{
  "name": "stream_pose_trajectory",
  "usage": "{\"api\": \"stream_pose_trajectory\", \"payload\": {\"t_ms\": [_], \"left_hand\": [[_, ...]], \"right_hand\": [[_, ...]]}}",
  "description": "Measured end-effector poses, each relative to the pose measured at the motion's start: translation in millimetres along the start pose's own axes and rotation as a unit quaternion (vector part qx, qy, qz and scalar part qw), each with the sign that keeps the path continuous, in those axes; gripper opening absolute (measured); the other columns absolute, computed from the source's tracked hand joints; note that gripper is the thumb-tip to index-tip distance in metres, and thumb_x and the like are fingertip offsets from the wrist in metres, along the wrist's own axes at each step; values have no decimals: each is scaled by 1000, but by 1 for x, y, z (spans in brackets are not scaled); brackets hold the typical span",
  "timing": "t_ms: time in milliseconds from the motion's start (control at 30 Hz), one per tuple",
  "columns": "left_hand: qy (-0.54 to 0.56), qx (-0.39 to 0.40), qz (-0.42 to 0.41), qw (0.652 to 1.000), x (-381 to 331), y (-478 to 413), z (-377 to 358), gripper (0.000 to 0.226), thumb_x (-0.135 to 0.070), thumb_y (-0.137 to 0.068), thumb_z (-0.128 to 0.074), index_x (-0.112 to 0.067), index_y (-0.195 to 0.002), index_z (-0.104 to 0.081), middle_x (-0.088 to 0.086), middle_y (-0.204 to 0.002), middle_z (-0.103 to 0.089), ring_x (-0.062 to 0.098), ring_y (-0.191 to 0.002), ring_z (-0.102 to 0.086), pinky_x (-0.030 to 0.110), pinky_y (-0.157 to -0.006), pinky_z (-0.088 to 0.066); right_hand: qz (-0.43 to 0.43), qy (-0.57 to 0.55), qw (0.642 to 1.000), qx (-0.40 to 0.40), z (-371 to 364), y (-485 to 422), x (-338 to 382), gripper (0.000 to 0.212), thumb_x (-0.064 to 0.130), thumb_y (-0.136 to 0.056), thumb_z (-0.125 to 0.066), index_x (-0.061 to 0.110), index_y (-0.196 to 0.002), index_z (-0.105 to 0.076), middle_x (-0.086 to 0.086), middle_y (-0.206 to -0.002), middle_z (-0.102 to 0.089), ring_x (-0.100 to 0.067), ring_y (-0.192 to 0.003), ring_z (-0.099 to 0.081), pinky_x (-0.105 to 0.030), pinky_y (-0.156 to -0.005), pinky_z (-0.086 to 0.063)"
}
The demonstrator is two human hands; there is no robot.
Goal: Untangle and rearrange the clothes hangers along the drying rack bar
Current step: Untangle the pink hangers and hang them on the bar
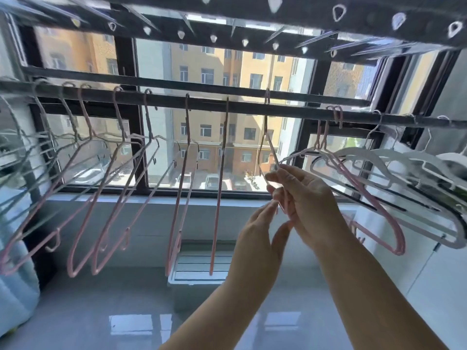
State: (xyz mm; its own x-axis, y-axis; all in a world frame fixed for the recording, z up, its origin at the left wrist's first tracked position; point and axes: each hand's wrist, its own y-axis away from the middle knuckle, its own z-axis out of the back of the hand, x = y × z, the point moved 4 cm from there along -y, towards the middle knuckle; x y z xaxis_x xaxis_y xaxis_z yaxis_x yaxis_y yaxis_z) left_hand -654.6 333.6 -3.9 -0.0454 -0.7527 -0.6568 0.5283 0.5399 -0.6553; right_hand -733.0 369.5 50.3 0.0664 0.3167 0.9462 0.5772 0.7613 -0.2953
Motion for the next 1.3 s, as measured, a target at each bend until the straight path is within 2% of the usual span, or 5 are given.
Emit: {"api": "stream_pose_trajectory", "payload": {"t_ms": [267, 767, 1000, 1167, 1300], "left_hand": [[-21, 72, 51, 996, 15, 5, -11, 57, -31, -93, -44, -30, -142, -16, -10, -145, -31, 1, -127, -32, 12, -102, -21], [-117, 102, 240, 958, 131, 26, 12, 73, -29, -94, -42, -22, -142, 13, 2, -154, 7, 18, -140, 7, 31, -112, 1], [-115, 251, 250, 928, 168, 64, 12, 18, -23, -93, -46, -14, -101, -59, 7, -108, -62, 20, -106, -54, 22, -93, -38], [-3, 227, 279, 933, 158, 85, 19, 29, -3, -93, -43, -17, -72, -57, 3, -68, -55, 9, -63, -52, 28, -75, -40], [-21, 228, 287, 930, 146, 97, 25, 27, -9, -93, -45, -19, -74, -61, -1, -62, -47, 15, -64, -42, 29, -71, -36]], "right_hand": [[-27, -60, 998, -19, 13, -31, -19, 9, 14, -86, -58, 7, -87, -63, -4, -83, -68, -2, -46, -53, -27, -77, -48], [-66, 232, 965, -100, 109, 69, -90, 15, 12, -85, -62, 19, -77, -73, 6, -42, -45, -4, -35, -38, -13, -38, -35], [-99, 259, 958, -72, 160, 110, -96, 24, 7, -78, -69, 23, -61, -75, -3, -57, -65, -7, -51, -51, -11, -46, -41], [-76, 314, 941, -100, 181, 106, -114, 29, 49, -61, -77, 20, -67, -74, -4, -69, -69, -4, -58, -55, -5, -55, -41], [-54, 498, 855, -132, 190, 98, -138, 41, 18, -76, -72, 5, -114, -62, -22, -110, -57, -30, -100, -54, -32, -91, -40]]}}
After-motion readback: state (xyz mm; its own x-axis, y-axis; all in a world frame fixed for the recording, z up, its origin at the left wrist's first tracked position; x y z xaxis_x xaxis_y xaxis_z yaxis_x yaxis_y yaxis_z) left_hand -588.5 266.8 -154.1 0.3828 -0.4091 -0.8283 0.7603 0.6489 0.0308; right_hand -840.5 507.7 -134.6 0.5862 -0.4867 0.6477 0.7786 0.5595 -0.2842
